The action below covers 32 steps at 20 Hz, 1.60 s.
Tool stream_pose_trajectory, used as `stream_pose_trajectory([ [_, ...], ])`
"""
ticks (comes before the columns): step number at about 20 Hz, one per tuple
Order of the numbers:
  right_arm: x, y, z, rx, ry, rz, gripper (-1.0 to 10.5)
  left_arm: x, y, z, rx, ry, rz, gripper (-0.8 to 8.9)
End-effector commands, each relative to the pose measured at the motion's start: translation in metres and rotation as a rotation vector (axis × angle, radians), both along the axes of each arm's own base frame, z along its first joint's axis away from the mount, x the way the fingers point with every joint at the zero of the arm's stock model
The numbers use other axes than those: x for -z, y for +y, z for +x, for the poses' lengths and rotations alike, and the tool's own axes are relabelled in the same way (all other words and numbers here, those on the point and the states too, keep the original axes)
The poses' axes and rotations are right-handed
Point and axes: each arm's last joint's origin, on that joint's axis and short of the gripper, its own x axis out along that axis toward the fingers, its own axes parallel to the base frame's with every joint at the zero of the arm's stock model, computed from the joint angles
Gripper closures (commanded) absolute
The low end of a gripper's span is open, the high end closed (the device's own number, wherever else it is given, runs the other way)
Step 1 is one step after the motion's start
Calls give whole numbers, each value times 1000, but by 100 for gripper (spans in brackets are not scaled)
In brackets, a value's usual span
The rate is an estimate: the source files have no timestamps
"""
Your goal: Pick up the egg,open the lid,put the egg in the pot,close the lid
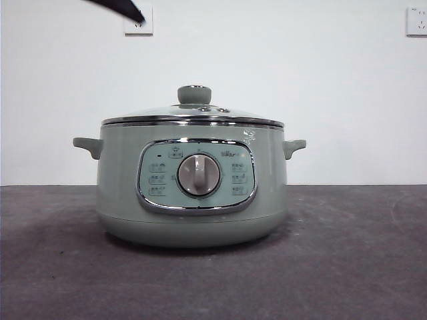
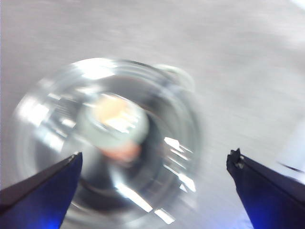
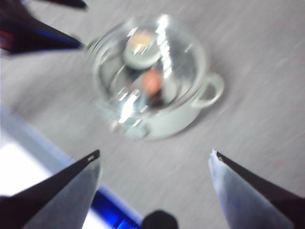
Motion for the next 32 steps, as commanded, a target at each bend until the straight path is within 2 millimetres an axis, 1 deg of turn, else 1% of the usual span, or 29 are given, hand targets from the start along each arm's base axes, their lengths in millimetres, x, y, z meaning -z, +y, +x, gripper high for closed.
stream_pose_trajectory([
  [1,4,3,2,-34,69,9,565,-11,13,-25,47,28,-36,248],
  [4,9,5,5,-37,112,-15,569,-23,31,-56,56,46,-61,255],
  [5,9,5,6,-37,112,-14,574,-25,36,-64,55,50,-59,305],
  [6,9,6,6,-37,115,-16,608,-27,40,-71,58,57,-57,431],
  [7,9,6,7,-37,116,-17,736,-28,44,-77,71,68,-61,616],
  [8,9,6,7,-39,114,-19,919,-28,46,-81,78,74,-63,827],
  [9,9,6,7,-48,107,-25,950,-29,47,-83,79,75,-61,819],
  [10,9,6,7,-52,104,-28,952,-29,48,-85,79,79,-59,821],
  [24,9,5,6,-35,110,-19,946,-28,48,-84,69,79,-51,818],
  [28,9,5,6,-35,110,-19,946,-30,49,-82,43,47,-47,817],
  [30,9,5,6,-35,110,-19,946,-37,59,-81,-50,-96,-5,817],
  [32,9,5,6,-35,110,-19,946,-55,75,-81,-127,-314,-77,817],
])
